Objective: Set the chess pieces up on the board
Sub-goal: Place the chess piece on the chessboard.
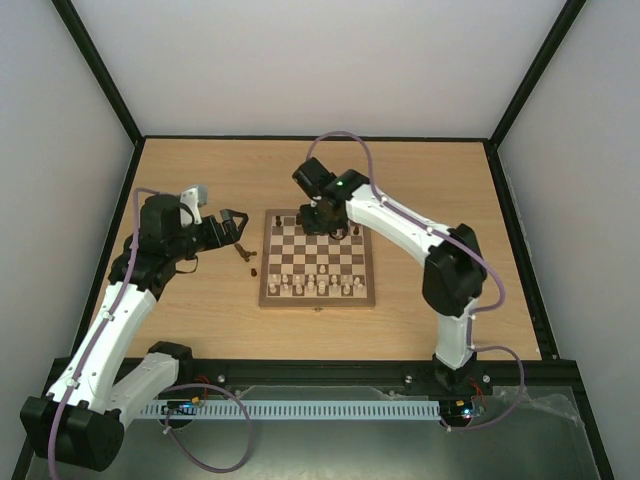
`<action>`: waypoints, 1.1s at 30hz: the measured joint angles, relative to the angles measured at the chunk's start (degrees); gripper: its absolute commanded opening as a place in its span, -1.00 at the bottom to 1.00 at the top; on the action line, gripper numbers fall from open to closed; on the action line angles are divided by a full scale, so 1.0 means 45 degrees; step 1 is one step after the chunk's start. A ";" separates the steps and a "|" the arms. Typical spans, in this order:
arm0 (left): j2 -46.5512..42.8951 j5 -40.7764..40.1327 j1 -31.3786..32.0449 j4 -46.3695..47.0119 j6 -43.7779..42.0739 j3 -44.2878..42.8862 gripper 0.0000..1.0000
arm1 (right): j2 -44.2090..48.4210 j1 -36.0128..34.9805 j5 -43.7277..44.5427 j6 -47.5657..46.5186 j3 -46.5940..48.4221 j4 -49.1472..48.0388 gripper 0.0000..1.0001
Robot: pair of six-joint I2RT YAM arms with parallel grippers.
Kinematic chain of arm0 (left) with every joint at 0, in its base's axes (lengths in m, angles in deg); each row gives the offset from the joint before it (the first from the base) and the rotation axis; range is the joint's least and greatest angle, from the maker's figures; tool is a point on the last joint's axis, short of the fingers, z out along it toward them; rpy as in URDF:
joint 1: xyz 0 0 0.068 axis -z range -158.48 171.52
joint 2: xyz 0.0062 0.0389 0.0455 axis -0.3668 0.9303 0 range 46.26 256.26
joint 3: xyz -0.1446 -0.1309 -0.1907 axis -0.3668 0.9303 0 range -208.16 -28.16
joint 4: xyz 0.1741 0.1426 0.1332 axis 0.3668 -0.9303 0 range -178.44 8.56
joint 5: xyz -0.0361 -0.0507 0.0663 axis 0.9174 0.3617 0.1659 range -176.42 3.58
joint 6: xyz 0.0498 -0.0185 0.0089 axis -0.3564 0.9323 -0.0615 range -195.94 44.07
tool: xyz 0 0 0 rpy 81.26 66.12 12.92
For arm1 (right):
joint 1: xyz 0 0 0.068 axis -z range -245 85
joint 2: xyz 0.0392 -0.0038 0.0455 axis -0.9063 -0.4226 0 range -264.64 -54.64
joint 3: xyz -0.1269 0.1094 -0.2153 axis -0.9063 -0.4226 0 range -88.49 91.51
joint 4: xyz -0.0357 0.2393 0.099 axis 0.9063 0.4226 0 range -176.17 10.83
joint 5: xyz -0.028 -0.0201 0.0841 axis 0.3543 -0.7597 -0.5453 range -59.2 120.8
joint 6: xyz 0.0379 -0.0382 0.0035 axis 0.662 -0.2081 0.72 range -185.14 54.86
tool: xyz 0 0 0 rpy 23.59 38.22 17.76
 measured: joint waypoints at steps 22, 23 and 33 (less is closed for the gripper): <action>-0.0131 -0.0306 0.0000 -0.0010 0.0019 0.0520 0.99 | -0.4517 0.0000 0.0928 -0.0899 0.3400 0.1044 -0.88; -0.0141 -0.0306 0.0000 -0.0010 0.0019 0.0525 0.99 | -0.4556 0.0005 0.0967 -0.0918 0.3478 0.1054 -0.88; -0.0170 -0.0311 0.0000 -0.0010 0.0019 0.0612 0.99 | -0.5003 0.0165 0.1141 -0.1069 0.3978 0.1044 -0.85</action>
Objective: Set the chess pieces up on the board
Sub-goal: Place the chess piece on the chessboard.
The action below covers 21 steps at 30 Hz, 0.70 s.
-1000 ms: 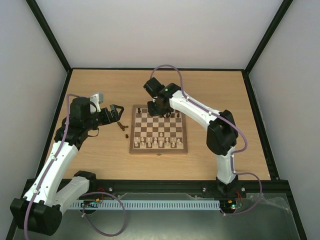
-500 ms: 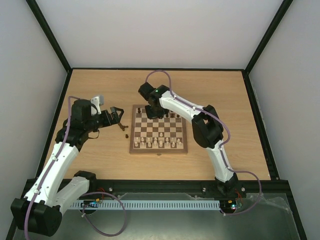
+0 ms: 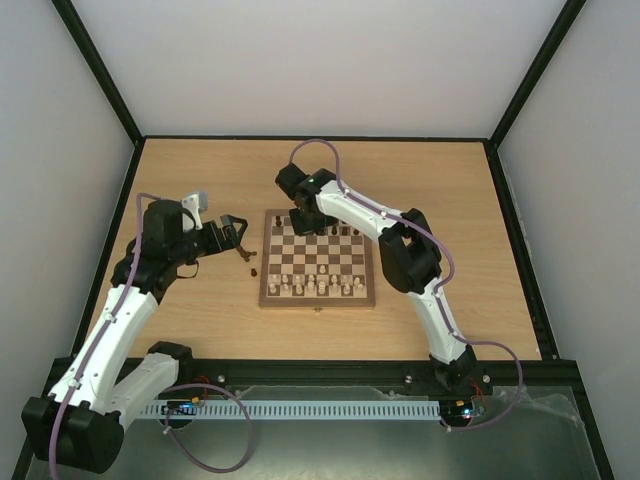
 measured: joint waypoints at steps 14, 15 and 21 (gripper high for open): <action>0.0005 -0.0010 0.0000 0.0005 0.0000 0.0000 0.99 | -0.0121 0.0175 -0.0034 -0.0078 0.0005 -0.0024 -0.76; 0.0005 -0.0010 0.0000 0.0005 0.0000 0.0000 0.99 | -0.0121 0.0175 -0.0039 -0.0092 0.0005 -0.0034 -0.76; 0.0005 -0.0092 0.0000 0.0005 0.0000 0.0000 0.99 | -0.0151 0.0175 -0.0131 -0.0151 0.0000 -0.0083 -0.74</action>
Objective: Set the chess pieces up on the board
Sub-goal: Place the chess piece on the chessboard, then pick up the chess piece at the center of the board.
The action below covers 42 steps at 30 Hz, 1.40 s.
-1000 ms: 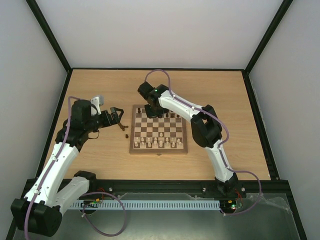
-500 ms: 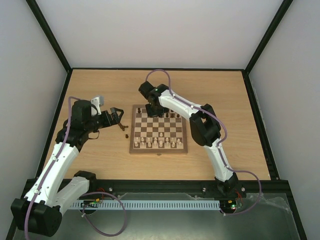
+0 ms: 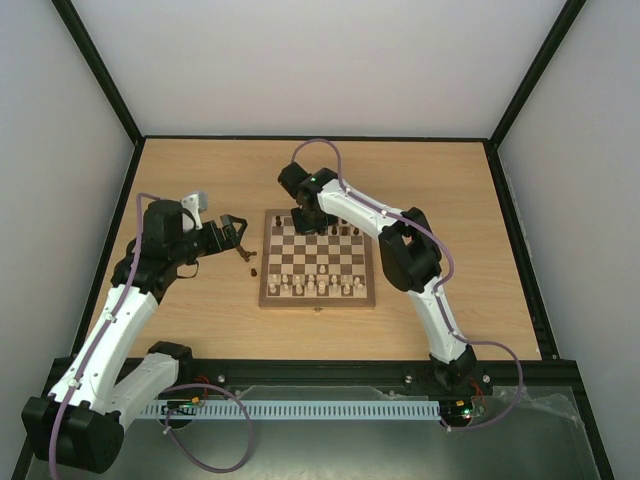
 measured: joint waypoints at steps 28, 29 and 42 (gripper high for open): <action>0.0792 -0.0364 0.0000 -0.0005 0.0053 0.0000 0.99 | 0.3002 -0.0563 -0.0831 -0.0306 -0.1171 -0.0529 -0.18; 0.0869 -0.0418 0.0000 -0.0005 0.0068 0.0000 0.99 | 0.3619 -0.0709 -0.0879 -0.0321 -0.1443 -0.0675 -0.17; 0.1972 -0.2084 0.1569 -0.0403 0.0947 -0.0024 0.99 | 0.9340 -0.1146 -0.1593 -0.0277 -0.7490 -0.2147 -0.11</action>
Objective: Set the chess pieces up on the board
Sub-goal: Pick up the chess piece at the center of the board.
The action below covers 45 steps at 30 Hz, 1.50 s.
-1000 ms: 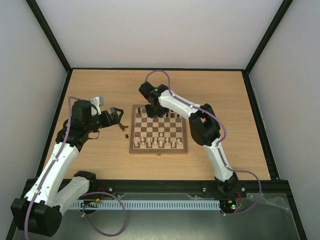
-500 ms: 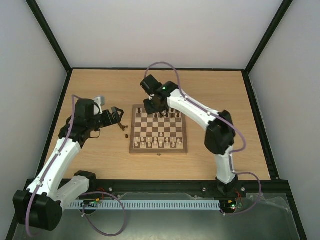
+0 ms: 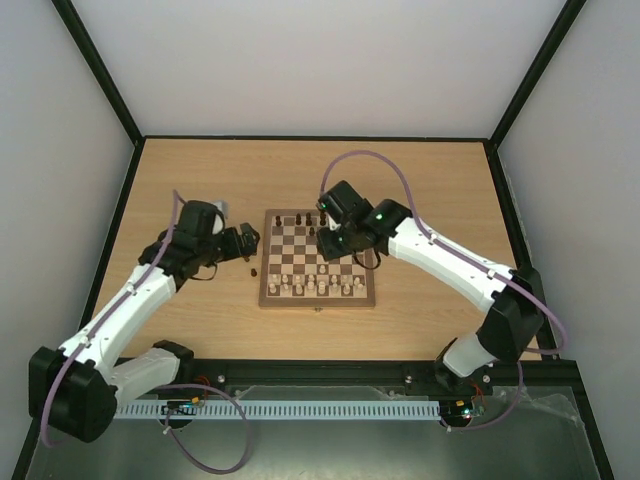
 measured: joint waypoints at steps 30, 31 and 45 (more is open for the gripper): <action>0.5595 -0.2793 0.2137 -0.2161 0.0311 -0.1127 -0.37 | 0.2822 0.0000 -0.1438 -0.0131 -0.3356 -0.1491 -0.10; 0.5717 -0.2793 0.2147 -0.2152 0.0282 -0.1127 -0.37 | 0.2822 0.0000 -0.1467 -0.0141 -0.3376 -0.1496 -0.10; 0.6421 -0.2783 0.2390 -0.1608 0.0107 -0.1190 -0.24 | 0.2822 0.0000 -0.1608 -0.0146 -0.3415 -0.1569 -0.10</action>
